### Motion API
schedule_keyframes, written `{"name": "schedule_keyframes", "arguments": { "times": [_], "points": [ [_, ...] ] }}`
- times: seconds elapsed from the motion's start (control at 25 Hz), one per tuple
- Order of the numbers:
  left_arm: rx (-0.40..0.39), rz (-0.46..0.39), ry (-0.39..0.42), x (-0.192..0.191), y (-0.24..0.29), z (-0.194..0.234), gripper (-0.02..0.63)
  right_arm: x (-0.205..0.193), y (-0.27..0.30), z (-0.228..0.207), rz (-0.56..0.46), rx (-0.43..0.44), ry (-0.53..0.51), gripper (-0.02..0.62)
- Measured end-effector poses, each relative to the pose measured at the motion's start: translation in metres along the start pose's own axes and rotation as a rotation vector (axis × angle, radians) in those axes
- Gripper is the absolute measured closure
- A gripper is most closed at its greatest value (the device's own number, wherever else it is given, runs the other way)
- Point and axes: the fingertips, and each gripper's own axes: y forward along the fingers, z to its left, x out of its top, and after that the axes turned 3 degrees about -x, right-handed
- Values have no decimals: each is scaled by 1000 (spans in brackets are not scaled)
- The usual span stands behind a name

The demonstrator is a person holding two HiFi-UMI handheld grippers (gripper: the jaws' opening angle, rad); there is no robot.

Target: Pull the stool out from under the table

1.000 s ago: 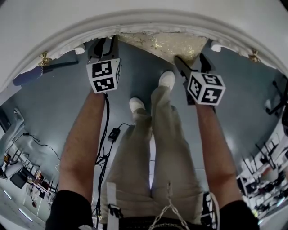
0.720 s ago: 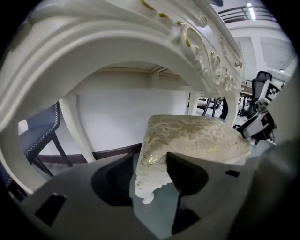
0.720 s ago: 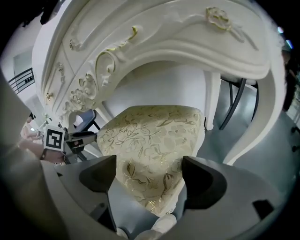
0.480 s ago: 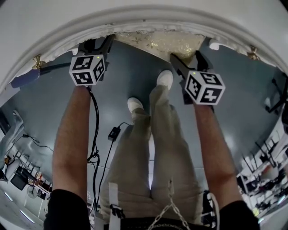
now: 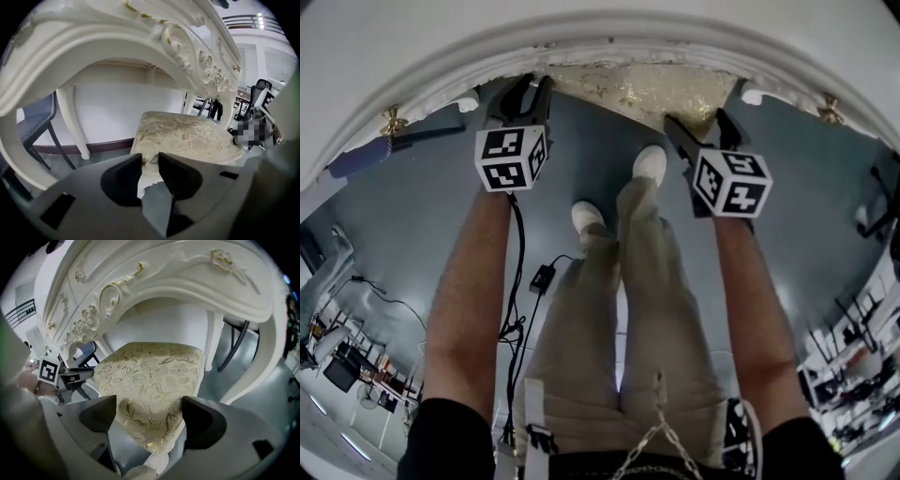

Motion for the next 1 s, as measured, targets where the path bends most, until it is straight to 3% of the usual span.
{"name": "schedule_keyframes", "arguments": {
  "times": [0.12, 0.28, 0.44, 0.6, 0.88, 1.0],
  "points": [
    [5, 21, 2, -11, -4, -20, 514, -4, -1, -16, 19, -1, 0, 187],
    [-73, 82, 83, -20, -4, -54, 497, -6, -9, -55, 25, -7, 39, 187],
    [-89, 78, -6, -2, 1, -42, 422, 4, -11, -62, 20, 12, 87, 187],
    [-154, 131, -38, 7, 25, -49, 396, 2, 1, -58, 37, 1, 131, 187],
    [-160, 191, 0, 7, 31, -47, 391, -9, 1, -43, 36, -63, -7, 187],
    [-170, 182, 23, 8, 31, -45, 394, -19, -5, -33, 46, -59, -13, 187]
  ]
}}
